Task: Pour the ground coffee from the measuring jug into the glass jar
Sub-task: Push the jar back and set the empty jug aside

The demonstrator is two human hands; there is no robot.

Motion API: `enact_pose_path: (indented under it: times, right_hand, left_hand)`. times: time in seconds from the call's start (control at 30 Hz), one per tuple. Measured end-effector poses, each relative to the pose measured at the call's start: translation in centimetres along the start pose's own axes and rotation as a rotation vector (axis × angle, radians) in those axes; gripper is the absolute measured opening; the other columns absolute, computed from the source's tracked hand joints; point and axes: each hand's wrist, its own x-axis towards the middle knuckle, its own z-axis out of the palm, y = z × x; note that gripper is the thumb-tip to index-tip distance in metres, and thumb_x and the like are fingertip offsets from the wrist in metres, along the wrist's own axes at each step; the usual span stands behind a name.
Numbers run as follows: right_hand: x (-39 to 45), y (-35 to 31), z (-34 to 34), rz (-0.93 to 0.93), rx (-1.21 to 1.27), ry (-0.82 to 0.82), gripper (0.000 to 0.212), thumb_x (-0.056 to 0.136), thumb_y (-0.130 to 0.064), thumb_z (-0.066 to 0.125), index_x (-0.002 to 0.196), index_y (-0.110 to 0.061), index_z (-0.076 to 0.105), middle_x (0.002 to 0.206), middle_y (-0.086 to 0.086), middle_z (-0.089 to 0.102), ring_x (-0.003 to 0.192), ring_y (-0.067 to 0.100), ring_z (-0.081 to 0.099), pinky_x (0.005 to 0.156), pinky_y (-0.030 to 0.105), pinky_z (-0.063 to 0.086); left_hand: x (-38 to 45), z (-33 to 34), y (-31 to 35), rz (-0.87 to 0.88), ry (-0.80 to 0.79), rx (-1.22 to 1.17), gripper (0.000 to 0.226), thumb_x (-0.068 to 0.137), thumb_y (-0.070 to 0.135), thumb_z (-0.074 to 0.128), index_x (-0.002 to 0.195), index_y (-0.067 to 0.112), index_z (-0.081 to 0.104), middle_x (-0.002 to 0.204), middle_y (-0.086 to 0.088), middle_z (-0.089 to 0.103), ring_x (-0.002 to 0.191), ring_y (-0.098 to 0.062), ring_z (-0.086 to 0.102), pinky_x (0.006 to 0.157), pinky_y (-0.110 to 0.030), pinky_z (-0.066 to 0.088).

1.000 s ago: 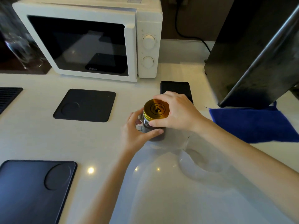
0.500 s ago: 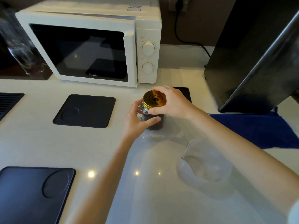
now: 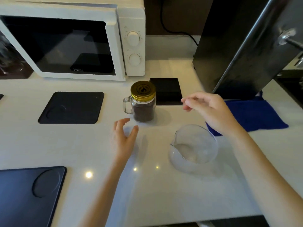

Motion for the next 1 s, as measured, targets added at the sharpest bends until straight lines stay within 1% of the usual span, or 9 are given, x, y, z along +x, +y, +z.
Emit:
enact_pose_path:
  times: [0.03,0.1,0.2,0.27,0.33,0.47,0.63,0.77,1.0]
  right_hand:
    - [-1.0,0.6,-0.3,0.015,0.043,0.081,0.013,0.090,-0.017,0.054,0.089,-0.019,0.068,0.081,0.000,0.068,0.078,0.004,0.062,0.072,0.010,0.045]
    - [-2.9,1.7,-0.3,0.060,0.113,0.277,0.016,0.090,-0.014,0.053,0.084,-0.015,0.068,0.077,0.002,0.067,0.075,0.006,0.061,0.071,0.015,0.047]
    - [-5.3,3.3,0.7,0.146,0.222,0.531,0.019,0.088,-0.014,0.051,0.075,-0.009,0.064,0.072,0.002,0.063,0.071,0.008,0.057,0.066,0.014,0.046]
    - [-6.5,4.4,1.6,0.222,0.298,0.643,0.021,0.083,-0.020,0.049,0.069,-0.011,0.061,0.069,-0.001,0.060,0.071,0.010,0.055,0.066,0.015,0.044]
    - [-7.4,5.3,2.3,0.306,0.370,0.720,0.024,0.084,-0.023,0.048,0.065,-0.014,0.060,0.068,-0.003,0.060,0.071,0.010,0.054,0.069,0.019,0.043]
    - [-8.3,6.3,3.6,0.428,0.496,0.763,0.032,0.089,-0.026,0.051,0.058,-0.021,0.058,0.059,-0.010,0.057,0.064,0.008,0.050,0.064,0.024,0.039]
    - [-7.8,6.2,4.5,0.498,0.617,0.788,0.043,0.088,-0.016,0.052,0.052,-0.022,0.031,0.058,-0.006,0.028,0.061,0.014,0.026,0.059,0.030,0.025]
    - [-6.5,5.9,4.3,0.525,0.667,0.774,0.042,0.086,-0.017,0.053,0.051,-0.023,0.031,0.061,-0.003,0.028,0.064,0.018,0.026,0.061,0.031,0.026]
    - [-2.1,4.7,3.1,0.436,0.617,0.730,0.040,0.087,-0.012,0.049,0.050,-0.019,0.035,0.045,-0.012,0.037,0.042,0.002,0.034,0.041,0.016,0.031]
  left_hand:
    - [-0.6,0.0,-0.5,0.023,-0.033,0.031,0.032,0.086,0.027,0.057,0.116,0.013,0.057,0.129,-0.006,0.052,0.107,-0.018,0.051,0.085,-0.024,0.036]
    - [-1.5,0.1,-1.5,0.110,-0.101,0.150,0.031,0.089,0.032,0.050,0.110,0.013,0.064,0.131,-0.005,0.055,0.120,-0.023,0.049,0.095,-0.027,0.032]
    - [-2.2,0.1,-2.5,0.221,-0.228,0.351,0.048,0.087,0.041,0.034,0.124,0.019,0.056,0.145,-0.004,0.043,0.139,-0.022,0.029,0.113,-0.036,0.016]
    - [-2.8,0.0,-2.8,0.250,-0.267,0.408,0.053,0.088,0.044,0.028,0.133,0.022,0.045,0.151,-0.001,0.032,0.143,-0.016,0.018,0.116,-0.035,0.005]
    - [-2.9,-0.1,-2.7,0.258,-0.261,0.396,0.050,0.090,0.043,0.029,0.135,0.024,0.043,0.152,0.000,0.030,0.143,-0.014,0.016,0.115,-0.033,0.003]
    - [-2.7,0.0,-2.7,0.249,-0.231,0.379,0.038,0.095,0.027,0.040,0.132,0.023,0.047,0.150,0.000,0.033,0.142,-0.014,0.018,0.115,-0.034,0.005]
    - [-2.8,0.2,-2.9,0.258,-0.198,0.396,0.037,0.093,0.020,0.043,0.129,0.021,0.051,0.149,-0.003,0.037,0.142,-0.018,0.023,0.114,-0.034,0.009]
    - [-2.7,0.1,-2.9,0.270,-0.208,0.407,0.043,0.090,0.030,0.036,0.130,0.021,0.050,0.148,-0.003,0.037,0.142,-0.019,0.024,0.114,-0.036,0.009]
    - [-2.9,0.2,-2.7,0.246,-0.202,0.409,0.047,0.088,0.034,0.033,0.130,0.024,0.050,0.148,0.000,0.037,0.142,-0.016,0.023,0.113,-0.031,0.006]
